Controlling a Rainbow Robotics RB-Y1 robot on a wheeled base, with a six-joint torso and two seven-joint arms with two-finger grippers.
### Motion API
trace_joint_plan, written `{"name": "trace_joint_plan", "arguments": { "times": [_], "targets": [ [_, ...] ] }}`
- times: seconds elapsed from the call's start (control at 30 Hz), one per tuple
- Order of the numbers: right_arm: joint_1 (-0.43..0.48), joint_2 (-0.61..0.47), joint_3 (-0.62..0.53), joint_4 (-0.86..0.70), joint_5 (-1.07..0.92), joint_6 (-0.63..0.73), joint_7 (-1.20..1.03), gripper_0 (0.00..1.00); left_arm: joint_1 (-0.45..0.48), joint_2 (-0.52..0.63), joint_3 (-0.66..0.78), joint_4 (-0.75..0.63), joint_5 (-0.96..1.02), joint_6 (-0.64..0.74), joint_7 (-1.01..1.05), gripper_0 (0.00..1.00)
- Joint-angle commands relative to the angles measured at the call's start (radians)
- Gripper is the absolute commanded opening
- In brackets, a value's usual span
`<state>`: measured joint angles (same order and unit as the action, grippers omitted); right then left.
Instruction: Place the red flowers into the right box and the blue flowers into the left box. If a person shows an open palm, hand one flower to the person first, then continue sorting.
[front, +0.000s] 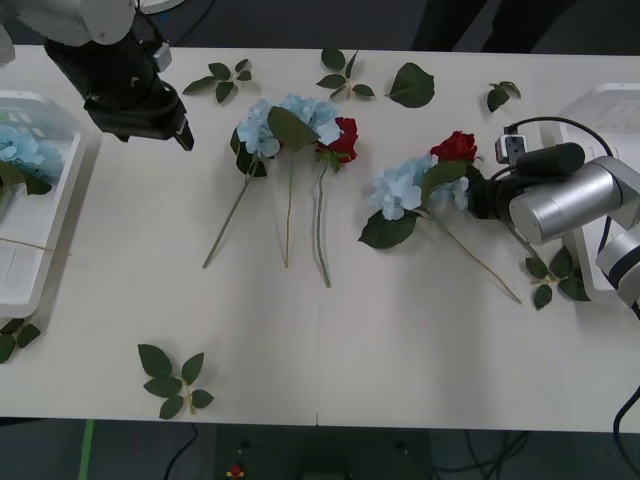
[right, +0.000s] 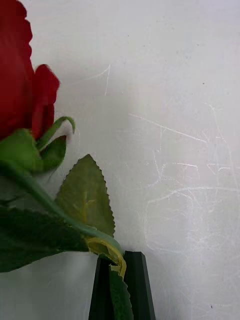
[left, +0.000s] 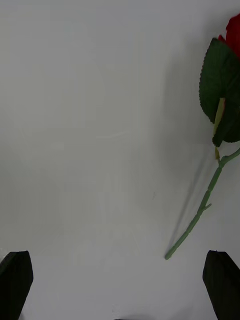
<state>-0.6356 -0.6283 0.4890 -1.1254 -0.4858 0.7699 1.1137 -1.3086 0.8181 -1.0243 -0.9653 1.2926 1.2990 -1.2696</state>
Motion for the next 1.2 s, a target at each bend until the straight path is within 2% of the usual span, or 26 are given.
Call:
{"name": "trace_joint_plan", "arguments": {
  "times": [0.03, 0.2, 0.5, 0.63, 0.77, 1.0, 1.2],
  "targets": [
    [-0.036, 0.012, 0.01, -0.001, -0.014, -0.009, 0.032, 0.0, 0.084, -0.005, 0.02, -0.066, -0.036, -0.084, 0.076, 0.99],
    [-0.036, -0.016, -0.007, -0.04, -0.047, 0.017, 0.035, 0.0, 0.15, -0.007, 0.02, -0.115, -0.045, -0.162, 0.084, 0.99],
    [0.01, -0.097, -0.181, -0.254, -0.109, 0.23, 0.043, 0.0, 0.18, -0.056, 0.02, -0.15, -0.072, -0.178, 0.116, 0.99],
    [0.016, -0.156, -0.245, -0.32, -0.172, 0.305, 0.046, 0.0, 0.2, -0.094, 0.018, -0.148, -0.128, -0.218, 0.134, 0.99],
    [0.016, -0.258, -0.313, -0.366, -0.224, 0.397, 0.058, 0.0, 0.232, -0.137, 0.02, -0.125, -0.219, -0.274, 0.154, 0.99],
    [0.014, -0.472, -0.316, -0.349, -0.275, 0.422, 0.092, 0.0, 0.249, -0.218, 0.02, -0.029, -0.332, -0.32, 0.165, 0.99],
    [0.013, -0.53, -0.317, -0.269, -0.234, 0.408, 0.107, 0.0, 0.252, -0.274, 0.02, 0.042, -0.369, -0.36, 0.167, 0.99]
  ]
}}
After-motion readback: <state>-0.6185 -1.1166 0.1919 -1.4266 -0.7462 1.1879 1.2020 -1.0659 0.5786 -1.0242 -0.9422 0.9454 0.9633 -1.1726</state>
